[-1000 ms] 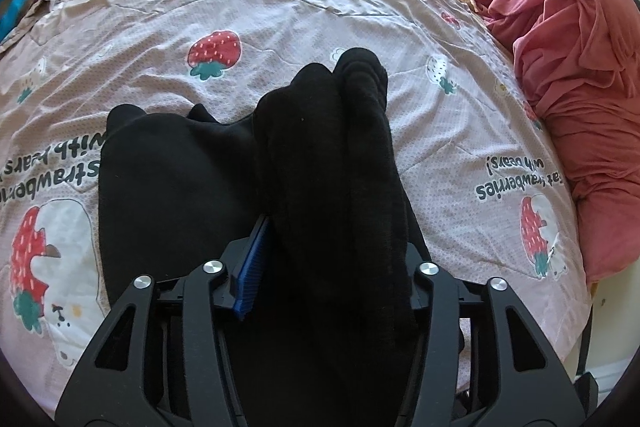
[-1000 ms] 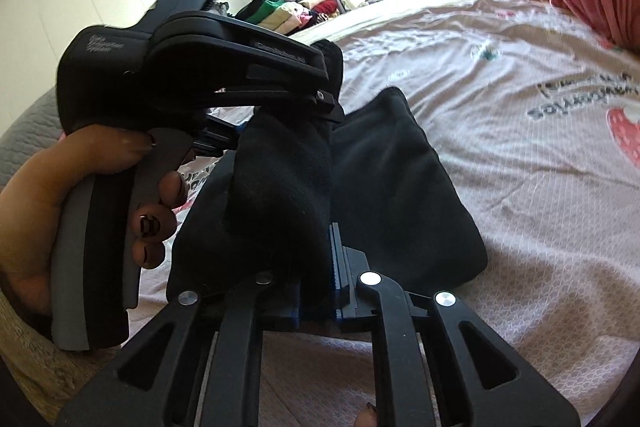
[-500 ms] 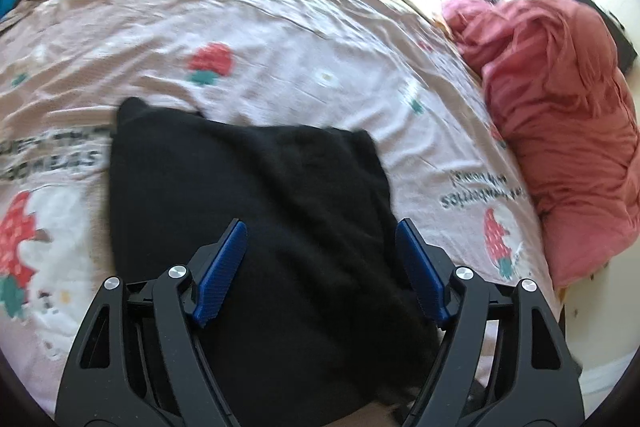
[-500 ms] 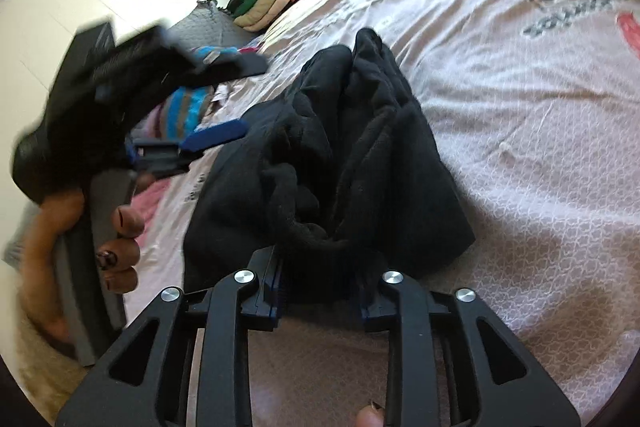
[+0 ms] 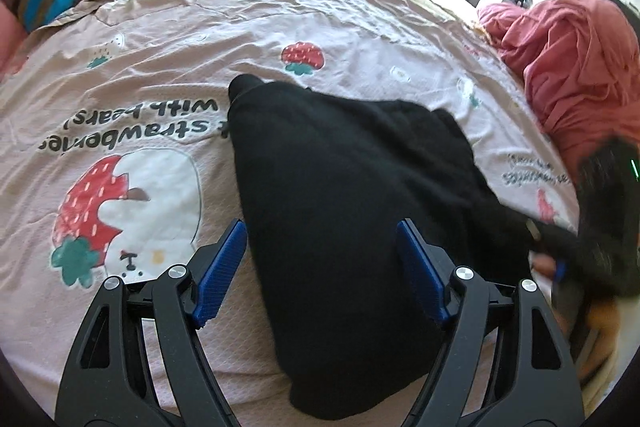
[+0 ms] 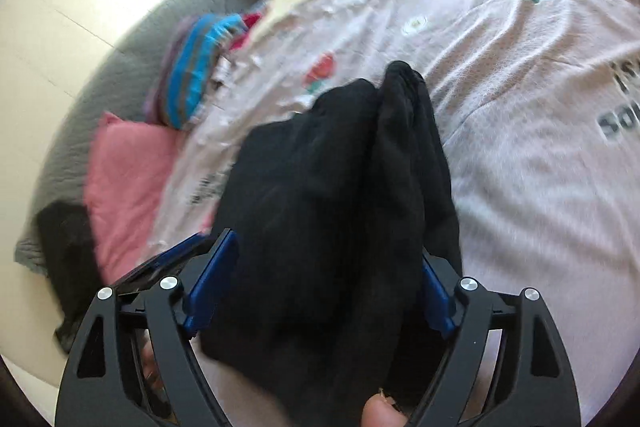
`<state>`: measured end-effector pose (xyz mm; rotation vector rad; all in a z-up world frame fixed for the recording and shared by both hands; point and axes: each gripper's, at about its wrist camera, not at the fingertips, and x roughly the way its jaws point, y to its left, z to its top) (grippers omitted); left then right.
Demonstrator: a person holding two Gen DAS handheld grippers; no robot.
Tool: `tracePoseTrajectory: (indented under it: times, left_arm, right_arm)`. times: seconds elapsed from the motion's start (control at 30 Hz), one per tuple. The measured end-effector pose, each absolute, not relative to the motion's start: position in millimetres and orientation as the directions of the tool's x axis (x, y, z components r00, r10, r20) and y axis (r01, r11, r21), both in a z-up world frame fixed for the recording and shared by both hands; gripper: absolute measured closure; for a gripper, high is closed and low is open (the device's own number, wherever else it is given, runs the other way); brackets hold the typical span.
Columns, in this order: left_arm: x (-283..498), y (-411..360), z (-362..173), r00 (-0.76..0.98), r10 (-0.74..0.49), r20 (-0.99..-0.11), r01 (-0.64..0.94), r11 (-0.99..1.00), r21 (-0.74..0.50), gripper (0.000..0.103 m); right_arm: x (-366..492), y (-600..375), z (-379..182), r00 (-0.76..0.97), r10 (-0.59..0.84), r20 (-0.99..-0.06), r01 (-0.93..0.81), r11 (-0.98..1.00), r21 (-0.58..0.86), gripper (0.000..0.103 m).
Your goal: Fold small clothes
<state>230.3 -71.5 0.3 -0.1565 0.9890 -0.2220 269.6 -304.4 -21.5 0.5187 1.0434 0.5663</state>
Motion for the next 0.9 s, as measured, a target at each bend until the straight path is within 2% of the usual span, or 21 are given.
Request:
tracePoseTrajectory:
  times: [0.03,0.07,0.23,0.33,0.4,0.43,0.5,0.63,0.83,0.9]
  left_arm:
    - [230.0,-70.5,-1.2,0.528,-0.253,-0.811,0.113,0.967,-0.228,0.034]
    - [229.2,-69.8,-2.4,0.526,-0.255,-0.811,0.113,0.967,-0.23,0.034]
    - [220.5,-72.7,-2.1,0.53,-0.269,-0.805,0.137,0.963,-0.231,0.033]
    - [216.6,-77.4,-5.1,0.522,-0.274,-0.808,0.148,0.962,-0.23,0.029]
    - [214.7,-79.8,-9.2,0.517,-0.276,-0.81,0.154,0.961,-0.229,0.028]
    - [213.7,-79.8,-11.4,0.515,-0.275,-0.812,0.153,0.961,-0.229,0.028]
    - [211.5,-78.1,-13.0,0.517,-0.279,-0.809,0.147,0.96,-0.237,0.026]
    - [207.4,-76.4,-10.9,0.523,-0.277,-0.806,0.147,0.961,-0.235,0.026]
    - [200.9,-75.2,-8.4,0.532,-0.274,-0.801,0.145,0.962,-0.232,0.026]
    - [197.6,-74.1,-6.5,0.536,-0.273,-0.799,0.145,0.962,-0.232,0.026]
  right_arm:
    - [276.0,-300.9,-23.7,0.392,0.64,-0.661,-0.191,0.759,0.622,0.043]
    - [280.4,-298.2,-23.7,0.397,0.628,-0.669,-0.206,0.772,0.601,0.083]
    - [273.1,-303.7,-6.6,0.464,0.629,-0.623,-0.295,0.773,0.561,0.084]
    - [273.7,-310.3,-15.8,0.479,0.569,-0.669,-0.288,0.821,0.492,0.084]
    - [275.6,-313.3,-33.9,0.457,0.546,-0.702,-0.252,0.837,0.486,0.075]
    - [274.5,-314.3,-37.9,0.464,0.542,-0.701,-0.242,0.839,0.488,0.074]
    - [269.0,-316.2,-37.0,0.489,0.519,-0.701,-0.231,0.852,0.47,0.063]
    - [250.1,-318.4,-26.4,0.553,0.443,-0.706,-0.226,0.895,0.385,0.055]
    - [225.3,-317.0,-11.1,0.624,0.351,-0.698,-0.222,0.936,0.272,0.051]
    - [218.1,-317.8,-4.5,0.647,0.332,-0.686,-0.215,0.943,0.253,0.041]
